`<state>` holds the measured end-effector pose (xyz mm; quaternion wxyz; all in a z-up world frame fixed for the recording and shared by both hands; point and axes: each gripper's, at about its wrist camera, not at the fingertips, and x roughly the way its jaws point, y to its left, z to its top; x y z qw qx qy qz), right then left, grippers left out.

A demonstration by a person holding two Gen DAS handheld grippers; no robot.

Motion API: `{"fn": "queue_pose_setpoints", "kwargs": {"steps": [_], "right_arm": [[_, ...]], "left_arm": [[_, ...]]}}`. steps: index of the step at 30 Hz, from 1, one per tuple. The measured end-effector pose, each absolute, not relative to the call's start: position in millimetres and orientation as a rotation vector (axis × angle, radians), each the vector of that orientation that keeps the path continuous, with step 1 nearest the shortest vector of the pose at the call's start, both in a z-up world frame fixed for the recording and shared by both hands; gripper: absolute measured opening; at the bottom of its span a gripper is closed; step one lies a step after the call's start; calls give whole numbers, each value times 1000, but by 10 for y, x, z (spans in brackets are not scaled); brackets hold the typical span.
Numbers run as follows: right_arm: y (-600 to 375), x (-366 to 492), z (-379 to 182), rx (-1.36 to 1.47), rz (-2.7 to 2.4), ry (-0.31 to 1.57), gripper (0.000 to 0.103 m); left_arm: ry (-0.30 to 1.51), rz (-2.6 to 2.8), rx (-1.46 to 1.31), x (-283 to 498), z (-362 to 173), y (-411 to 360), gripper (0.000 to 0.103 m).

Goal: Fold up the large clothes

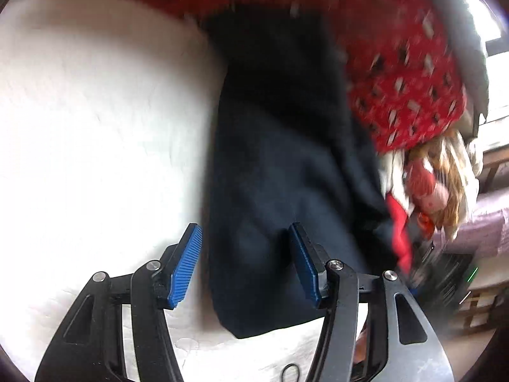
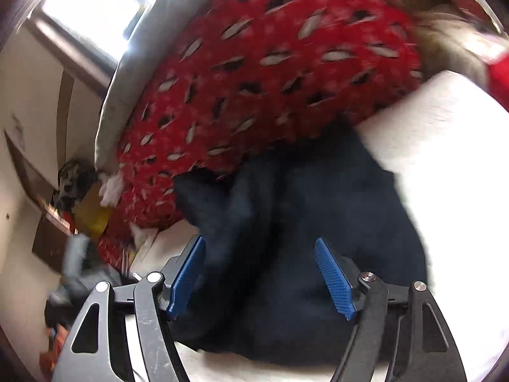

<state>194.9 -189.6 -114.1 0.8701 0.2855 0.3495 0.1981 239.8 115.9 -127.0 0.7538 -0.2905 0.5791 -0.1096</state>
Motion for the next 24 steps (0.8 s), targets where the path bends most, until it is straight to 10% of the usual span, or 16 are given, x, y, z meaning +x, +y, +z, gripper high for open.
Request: {"fn": "queue_pose_setpoints", "kwargs": {"steps": [5,6,8,15,21,24], "right_arm": [[-1192,2465,-1181,396,473,986,70],[-1041,2494,-1218,322,481,1023,34],[-853,2422,-1175,150,440,979,12],[-1714,1984,-812,437,441,696,9],[-2520,1827,-1768,702,300,833,6],[-2759,1705,-1780,793,303,837,22]], "left_arm": [[1248,-282,-697,2315,-1352,1205,55],[1245,-288,-704,2309,-1328,1240,55],[1220,-317,-713,2273,-1237,1298,55],[1162,-366,-641,2192,-992,1122,56],[1272,-388,-537,2243,-1304,544,59],[1257,-381,-478,2235,-1293,429,63]]}}
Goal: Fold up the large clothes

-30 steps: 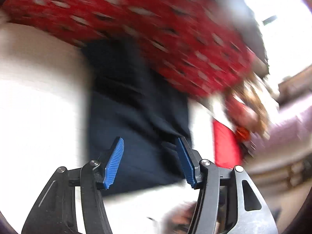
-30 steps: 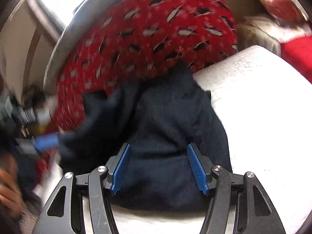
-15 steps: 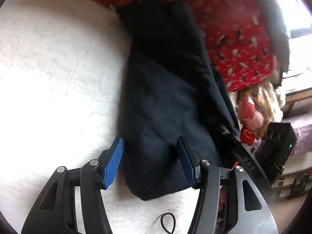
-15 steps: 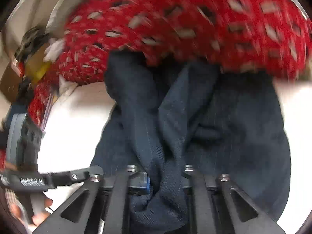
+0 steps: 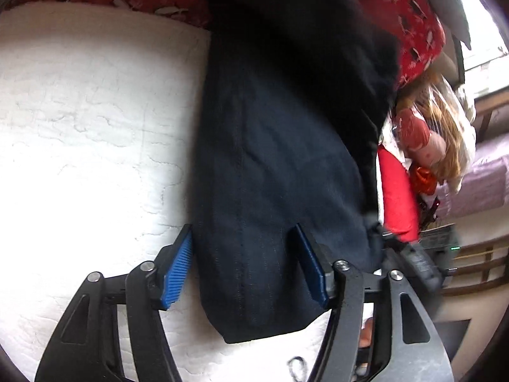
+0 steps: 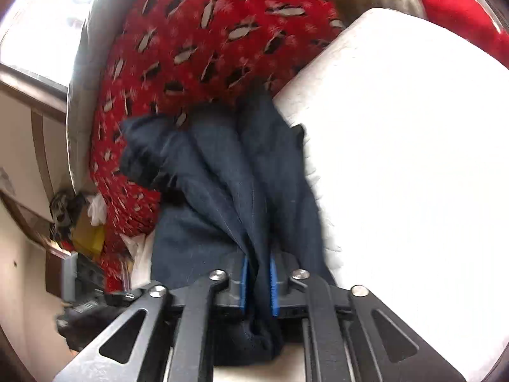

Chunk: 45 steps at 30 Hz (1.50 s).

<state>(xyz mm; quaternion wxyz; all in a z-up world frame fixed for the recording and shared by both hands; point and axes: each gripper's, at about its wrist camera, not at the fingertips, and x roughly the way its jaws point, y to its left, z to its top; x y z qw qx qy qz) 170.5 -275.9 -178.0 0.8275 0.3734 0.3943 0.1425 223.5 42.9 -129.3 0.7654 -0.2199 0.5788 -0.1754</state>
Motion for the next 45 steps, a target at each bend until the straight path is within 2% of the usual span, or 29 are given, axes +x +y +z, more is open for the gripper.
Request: {"fn": "queue_pose_setpoints", "kwargs": {"steps": [2,4,5,6,11,12,13,14,17,20,22,26,28,29,32,33,34,35,36,37,38,39,40,41,43,45], "right_arm": [[-2810,1613,-1473,716,229,763,23],[-2792,1585,-1078,643,232,634,37],[-2725,1657,-942,614,270,614,57],[-2600,1762,-823,575,313,615,68],[-1821,2459,-745,287,342,739,68],[-1702,2606,-842,227,298,775,64],[-1647,2691,-904,197,283,802,54],[-1615,2742,-935,181,281,817,2],[-1795,2679,-827,292,353,752,3],[-2391,2585,-735,542,341,653,3],[-2596,2660,-918,618,279,683,2],[-2936,2878,-1558,744,144,870,3],[-3015,2806,-1573,798,149,857,8],[-3033,2770,-1528,797,142,850,17],[-3076,2551,-1321,790,163,817,31],[-3078,2465,-1254,810,223,792,42],[-3079,2396,-1222,820,252,773,47],[-3055,2338,-1191,822,272,756,62],[-3020,2246,-1199,800,282,752,69],[-2977,2212,-1233,771,282,770,68],[-2885,2189,-1320,719,270,817,51],[-2816,2179,-1395,674,269,861,18],[-2794,2129,-1410,659,304,853,13],[-2817,2073,-1373,658,303,822,3],[-2902,1953,-1284,681,330,743,3],[-2872,1996,-1378,633,286,796,3]], "left_arm": [[1251,-377,-465,2253,-1281,408,63],[1253,-378,-481,2269,-1289,429,64],[1254,-379,-493,2275,-1303,448,65],[1256,-380,-505,2277,-1324,438,65],[1257,-391,-503,2250,-1330,422,65],[1257,-396,-499,2249,-1307,443,65],[1252,-400,-499,2258,-1269,480,64],[1231,-406,-504,2270,-1202,532,64],[1135,-403,-523,2353,-980,701,64],[1118,-383,-512,2553,-926,686,64],[1174,-378,-491,2706,-1068,533,65],[1266,-375,-455,2808,-1324,318,65],[1255,-379,-449,2791,-1293,348,65],[1248,-382,-447,2776,-1269,375,65],[1245,-384,-433,2691,-1254,412,65],[1243,-386,-429,2667,-1266,401,65],[1241,-382,-423,2653,-1278,355,66],[1244,-369,-424,2644,-1298,316,70],[1246,-364,-432,2626,-1317,310,71],[1254,-355,-447,2600,-1328,307,71],[1256,-351,-459,2577,-1321,318,71],[1254,-356,-460,2532,-1298,327,71],[1246,-359,-446,2488,-1260,317,71],[1227,-348,-415,2435,-1218,298,71],[1199,-323,-339,2356,-1185,215,74],[1201,-300,-294,2321,-1192,144,75]]}}
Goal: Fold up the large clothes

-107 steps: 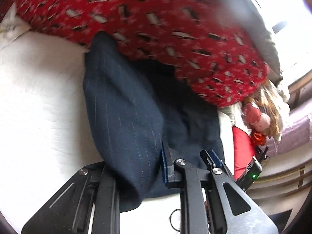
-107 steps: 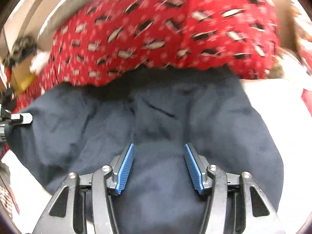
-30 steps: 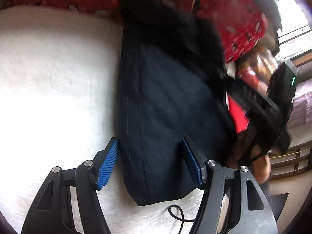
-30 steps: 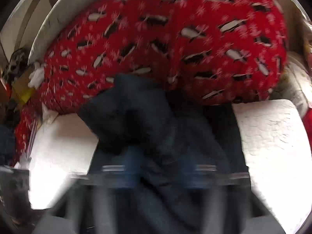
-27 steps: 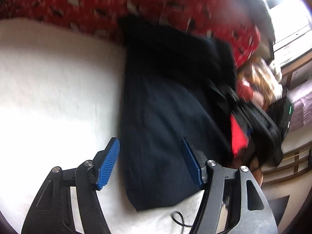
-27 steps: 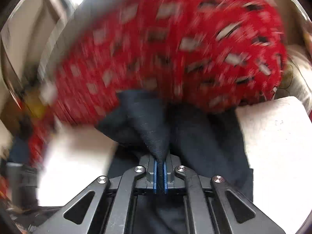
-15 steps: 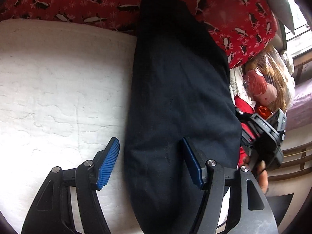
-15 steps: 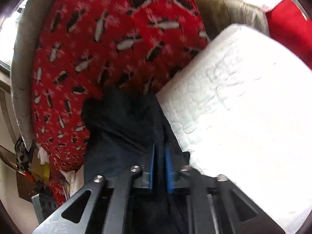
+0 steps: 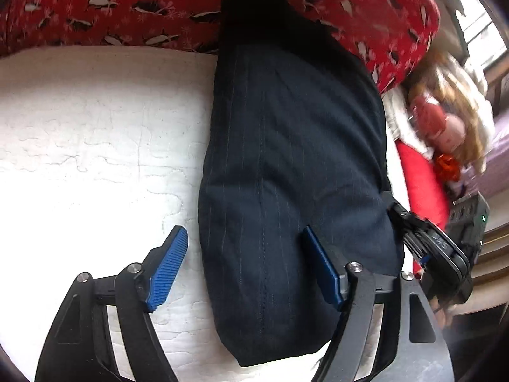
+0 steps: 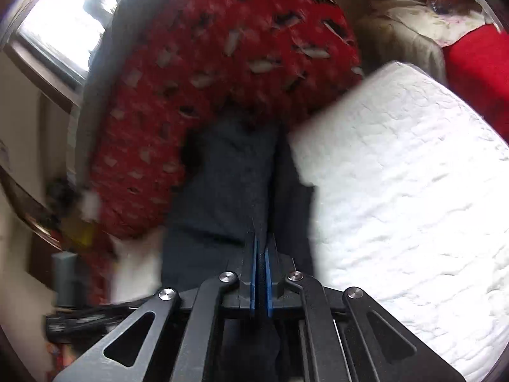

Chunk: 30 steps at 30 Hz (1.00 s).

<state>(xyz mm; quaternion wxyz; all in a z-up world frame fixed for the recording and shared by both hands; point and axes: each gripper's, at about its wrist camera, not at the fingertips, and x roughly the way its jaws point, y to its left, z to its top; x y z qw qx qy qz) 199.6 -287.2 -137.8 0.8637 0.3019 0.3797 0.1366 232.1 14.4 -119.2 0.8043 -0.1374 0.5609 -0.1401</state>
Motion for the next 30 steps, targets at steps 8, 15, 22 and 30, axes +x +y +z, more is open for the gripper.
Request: {"fn": "queue_pose_setpoints", "kwargs": {"steps": [8,15,22,30], "right_arm": [[-2763,1623,-942,578,269,667,19],[-2571,1658,-1331,385,219,860,18],[-2665,2120,-595,455,241,674,38],[-2244,3019,-1262,269,83,920,38]], "left_arm": [[1189,-283,-242,2262,-1157,41,74],[1203,-291,-271,2234,-1081,90,74],[1144,-269,-335,2706,-842,218,74],[1308,-266,-428,3069,-1391,149,78]]}}
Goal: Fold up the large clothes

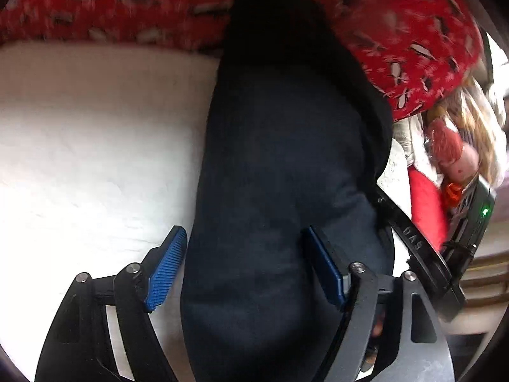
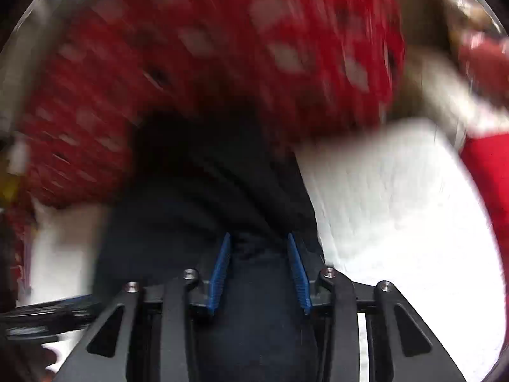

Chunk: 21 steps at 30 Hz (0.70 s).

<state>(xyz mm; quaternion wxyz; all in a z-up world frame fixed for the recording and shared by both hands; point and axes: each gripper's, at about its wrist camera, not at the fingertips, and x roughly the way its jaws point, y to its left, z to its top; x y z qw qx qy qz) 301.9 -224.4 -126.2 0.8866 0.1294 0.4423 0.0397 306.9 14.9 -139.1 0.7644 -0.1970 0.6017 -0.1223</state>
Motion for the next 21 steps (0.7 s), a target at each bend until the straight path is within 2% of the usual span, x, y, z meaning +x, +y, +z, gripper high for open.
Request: {"fn": "queue_pose_setpoints", "kwargs": {"steps": [5,7,8,9,10,13,15,17,19,20,21], "right_arm": [[-2795,2930,-1235,537,67,877,48],[-3053,2757,-1228,653,114,844,49],[-3133,2684,-1234,707,192,837,55],[-3159,2648,-1248,734,241,841,68],[-3160,2622,-1267,745,269,848,73],[-3070,2635,-1390,741,334,902,74],[-2936,2705,-1514,754,378,952,79],[-2847,2753,-1514,725,381,927,82],[-2766,2764,-1477,704,397,940,82],[-2716,2772,-1477,682,403,950,77],[-2573,2808,-1495,625,406,961,59]], "left_arm": [[1270,-325,-536,3009,-1311,494,77],[1255,-339,-583,3014,-1309,617,77],[1261,-359,-628,3024,-1347,660,77],[1271,-373,-658,3041,-1382,671,77],[1289,-391,-696,3038,-1435,654,77],[1343,-437,-729,3035,-1562,500,77],[1323,-424,-681,3040,-1502,398,82],[1296,-417,-657,3026,-1438,334,81],[1285,-391,-627,3021,-1398,272,72],[1282,-372,-600,3034,-1379,248,62],[1281,-347,-575,3035,-1357,240,49]]}}
